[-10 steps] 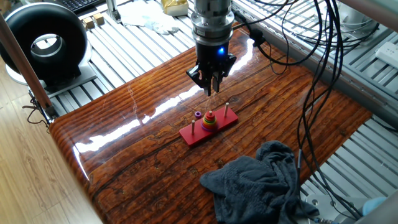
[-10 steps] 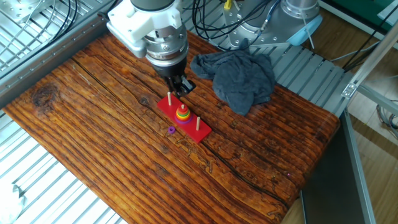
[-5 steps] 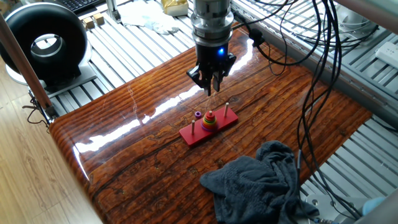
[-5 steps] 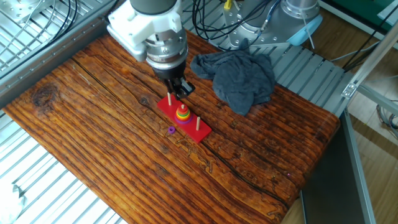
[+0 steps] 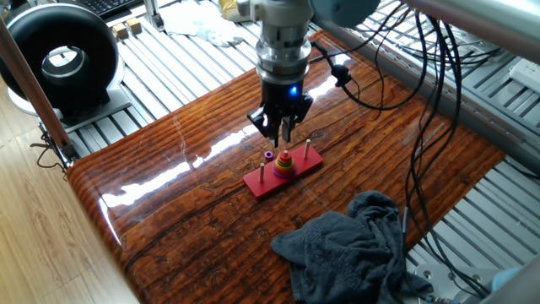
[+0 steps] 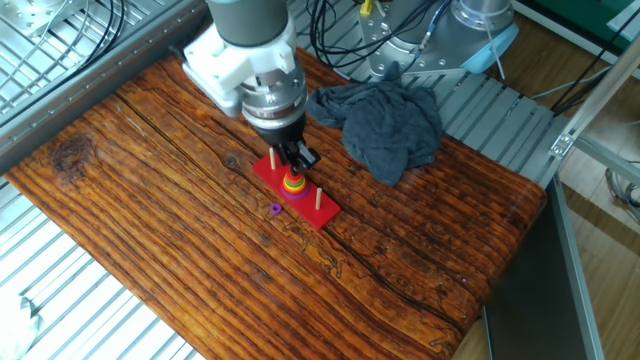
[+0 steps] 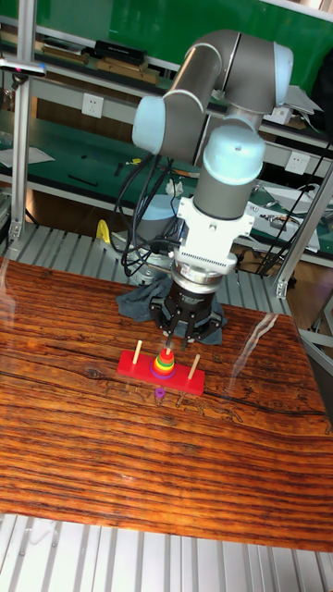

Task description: Take out one Hanoi block and throw it aside

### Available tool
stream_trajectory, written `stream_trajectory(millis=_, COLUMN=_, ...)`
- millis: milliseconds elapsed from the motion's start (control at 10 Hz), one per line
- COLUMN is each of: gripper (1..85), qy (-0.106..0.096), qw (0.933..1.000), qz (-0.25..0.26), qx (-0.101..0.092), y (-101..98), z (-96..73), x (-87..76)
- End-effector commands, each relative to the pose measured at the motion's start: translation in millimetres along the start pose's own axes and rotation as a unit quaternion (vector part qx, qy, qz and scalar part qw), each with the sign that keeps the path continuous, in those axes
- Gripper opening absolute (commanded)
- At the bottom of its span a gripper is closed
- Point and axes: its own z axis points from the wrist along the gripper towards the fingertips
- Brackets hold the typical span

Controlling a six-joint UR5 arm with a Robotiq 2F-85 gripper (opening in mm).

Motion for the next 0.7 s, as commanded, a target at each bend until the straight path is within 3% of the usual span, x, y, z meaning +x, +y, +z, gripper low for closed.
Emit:
stream_trajectory(millis=0, gripper=30.7, qy=-0.004, qw=1.0, qz=0.004, qx=-0.005, y=1.6, z=8.4, x=1.5)
stream_trajectory(millis=600, gripper=31.3, qy=-0.007, qw=1.0, qz=0.001, qx=-0.001, y=-2.7, z=12.3, x=-1.1)
